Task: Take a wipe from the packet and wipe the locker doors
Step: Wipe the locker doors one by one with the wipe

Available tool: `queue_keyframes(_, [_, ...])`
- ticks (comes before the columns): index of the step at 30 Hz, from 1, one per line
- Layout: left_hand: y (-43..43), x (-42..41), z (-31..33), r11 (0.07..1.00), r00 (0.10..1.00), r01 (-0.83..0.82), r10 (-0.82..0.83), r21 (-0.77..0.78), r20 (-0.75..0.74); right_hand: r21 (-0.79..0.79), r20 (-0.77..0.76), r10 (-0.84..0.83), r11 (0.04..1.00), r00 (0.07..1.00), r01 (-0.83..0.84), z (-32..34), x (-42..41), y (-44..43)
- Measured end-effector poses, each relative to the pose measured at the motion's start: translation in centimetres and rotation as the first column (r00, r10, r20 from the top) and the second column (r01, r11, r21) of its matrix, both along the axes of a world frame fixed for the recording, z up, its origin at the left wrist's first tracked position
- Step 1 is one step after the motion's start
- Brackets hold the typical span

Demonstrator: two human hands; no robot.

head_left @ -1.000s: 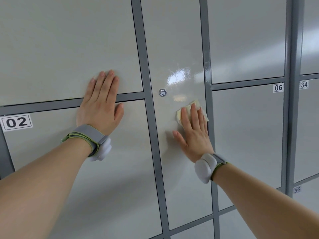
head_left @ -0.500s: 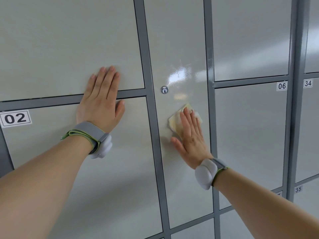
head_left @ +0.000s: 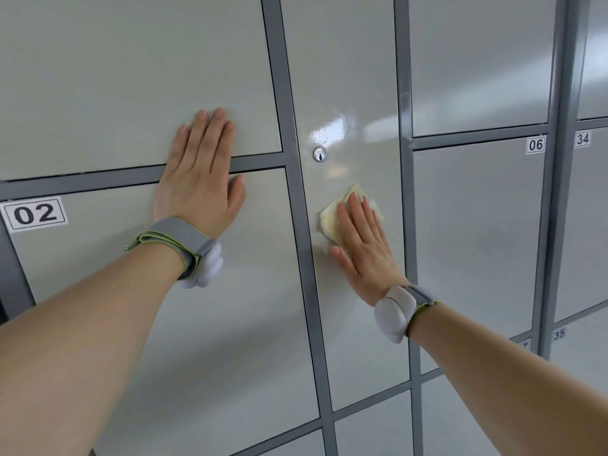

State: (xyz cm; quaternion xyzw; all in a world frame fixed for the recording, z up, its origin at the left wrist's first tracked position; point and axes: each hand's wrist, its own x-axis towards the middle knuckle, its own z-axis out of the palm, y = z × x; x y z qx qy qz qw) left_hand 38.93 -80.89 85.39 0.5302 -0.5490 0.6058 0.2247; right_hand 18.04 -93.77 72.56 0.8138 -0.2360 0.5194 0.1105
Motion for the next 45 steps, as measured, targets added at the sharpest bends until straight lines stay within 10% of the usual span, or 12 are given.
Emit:
queue_keyframes(8, [0.1,0.2,0.0,0.998,0.998,0.055,-0.055,0.007,0.009,0.116,0.255,-0.050,0.993,0.966,0.021,3.3,1.2,0.4])
queue_keyframes(45, [0.4,0.7,0.0,0.989,0.989,0.145,-0.145,0.025,0.023,-0.010,0.201,-0.037,0.999,0.979,0.040,-3.1,4.9,2.9])
